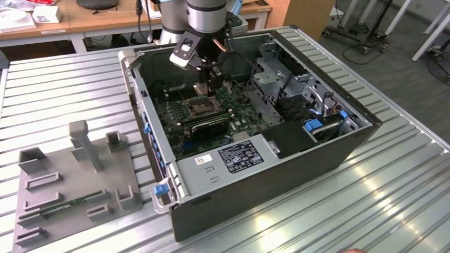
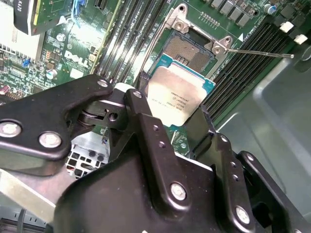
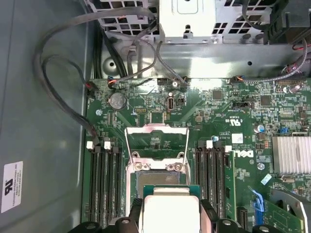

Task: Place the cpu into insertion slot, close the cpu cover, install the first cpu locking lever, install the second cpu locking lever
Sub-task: 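Place the cpu into insertion slot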

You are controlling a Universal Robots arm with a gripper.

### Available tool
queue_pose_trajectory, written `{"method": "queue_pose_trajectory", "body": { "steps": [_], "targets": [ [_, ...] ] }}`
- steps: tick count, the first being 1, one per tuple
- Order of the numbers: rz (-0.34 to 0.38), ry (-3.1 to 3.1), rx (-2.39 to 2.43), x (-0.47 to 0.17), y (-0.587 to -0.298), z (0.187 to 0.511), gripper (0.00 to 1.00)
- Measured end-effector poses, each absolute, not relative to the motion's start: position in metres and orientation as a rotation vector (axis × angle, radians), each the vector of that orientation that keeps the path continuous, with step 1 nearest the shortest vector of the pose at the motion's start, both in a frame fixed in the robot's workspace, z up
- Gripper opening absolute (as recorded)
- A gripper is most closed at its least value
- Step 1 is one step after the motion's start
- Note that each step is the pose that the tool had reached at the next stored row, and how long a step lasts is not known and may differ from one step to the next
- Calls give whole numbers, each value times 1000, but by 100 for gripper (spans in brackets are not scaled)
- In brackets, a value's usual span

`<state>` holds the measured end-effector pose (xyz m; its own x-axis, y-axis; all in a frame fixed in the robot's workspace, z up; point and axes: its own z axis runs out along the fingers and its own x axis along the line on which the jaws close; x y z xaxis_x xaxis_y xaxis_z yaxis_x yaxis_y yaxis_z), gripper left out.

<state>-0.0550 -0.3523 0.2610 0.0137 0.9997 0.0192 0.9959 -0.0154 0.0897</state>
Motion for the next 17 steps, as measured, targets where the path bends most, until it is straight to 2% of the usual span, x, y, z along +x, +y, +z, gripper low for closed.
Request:
{"method": "queue_pose_trajectory", "body": {
  "steps": [17],
  "targets": [
    [119, 2168, 2200, -55, -351, 239, 54]
  ]
}}
